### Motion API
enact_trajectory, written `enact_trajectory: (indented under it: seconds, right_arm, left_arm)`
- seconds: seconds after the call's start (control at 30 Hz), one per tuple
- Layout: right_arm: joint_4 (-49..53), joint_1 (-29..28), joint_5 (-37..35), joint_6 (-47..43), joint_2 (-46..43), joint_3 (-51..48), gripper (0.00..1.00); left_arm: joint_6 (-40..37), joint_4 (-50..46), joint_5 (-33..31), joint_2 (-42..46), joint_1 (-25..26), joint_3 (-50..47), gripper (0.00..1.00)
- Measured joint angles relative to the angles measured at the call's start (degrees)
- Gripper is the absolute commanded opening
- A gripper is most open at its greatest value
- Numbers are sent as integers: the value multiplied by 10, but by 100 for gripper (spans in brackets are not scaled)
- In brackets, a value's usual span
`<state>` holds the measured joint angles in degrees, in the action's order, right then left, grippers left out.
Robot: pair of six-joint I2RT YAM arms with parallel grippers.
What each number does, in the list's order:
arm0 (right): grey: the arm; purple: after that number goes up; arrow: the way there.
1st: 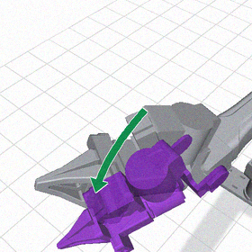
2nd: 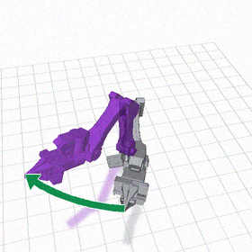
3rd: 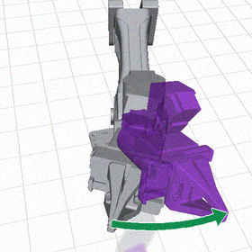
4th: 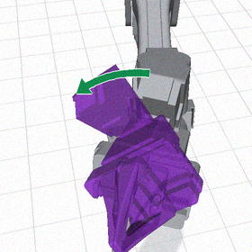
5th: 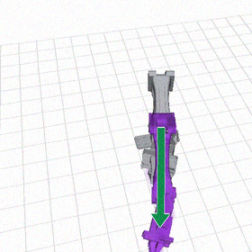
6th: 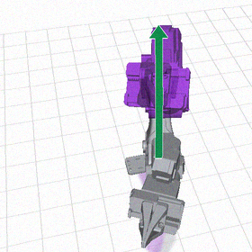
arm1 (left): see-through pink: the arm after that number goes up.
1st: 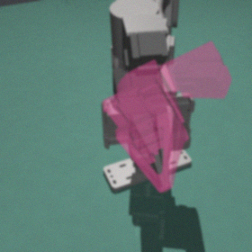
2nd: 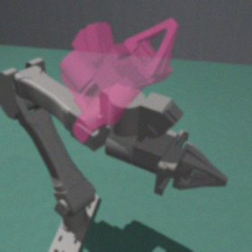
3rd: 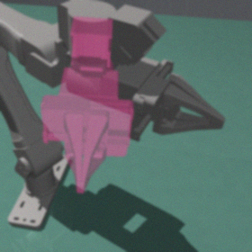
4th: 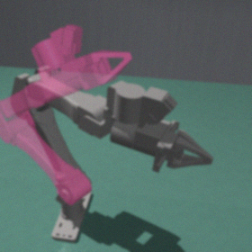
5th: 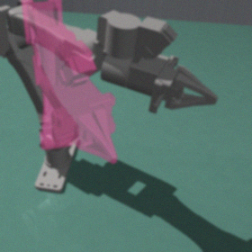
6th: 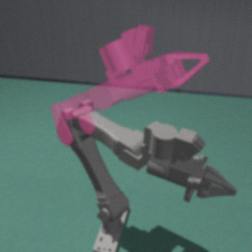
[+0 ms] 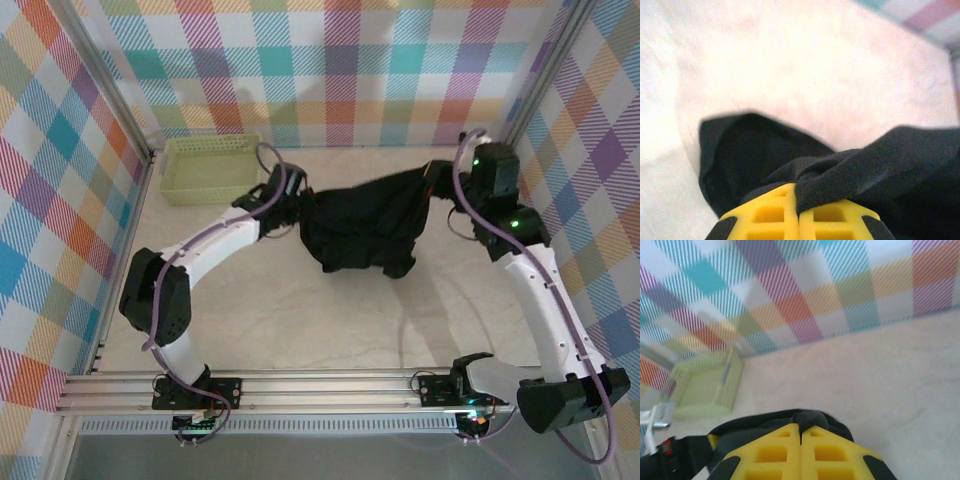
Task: Fold the inside-out t-shirt
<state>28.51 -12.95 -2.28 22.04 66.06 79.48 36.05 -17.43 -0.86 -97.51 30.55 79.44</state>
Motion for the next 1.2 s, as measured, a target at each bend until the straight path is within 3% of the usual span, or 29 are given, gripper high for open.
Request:
enact_trajectory:
  seconds: [0.2, 0.4, 0.6, 0.63, 0.73, 0.8, 0.87, 0.97, 1.1, 1.2]
  right_arm:
    - [-5, 15, 20, 2, -59, -12, 0]
    - [-8, 18, 65, 42, -142, -229, 0]
    - [8, 12, 106, 109, -63, -442, 0]
    - [24, 12, 104, 117, -50, -454, 10]
    - [48, 11, 98, 128, -41, -444, 43]
    - [60, 7, 85, 125, -40, -406, 58]
    - [63, 0, 66, 115, -35, -353, 64]
    - [56, -13, 40, 96, -4, -274, 67]
    - [35, -21, 26, 74, 70, -229, 57]
    - [35, -33, 27, 66, 128, -228, 56]
  left_arm:
    - [8, 45, 20, 87, -28, -45, 0]
    - [6, 68, 38, 87, 3, -165, 0]
    - [3, 52, 40, 43, 55, -243, 2]
    - [3, 52, 41, 43, 57, -255, 4]
    - [4, 54, 41, 43, 56, -268, 6]
    - [3, 60, 40, 43, 57, -268, 6]
    - [3, 64, 40, 43, 61, -267, 8]
    - [3, 65, 35, 43, 68, -264, 8]
    - [1, 67, 32, 46, 72, -259, 9]
    - [1, 66, 31, 50, 72, -259, 9]
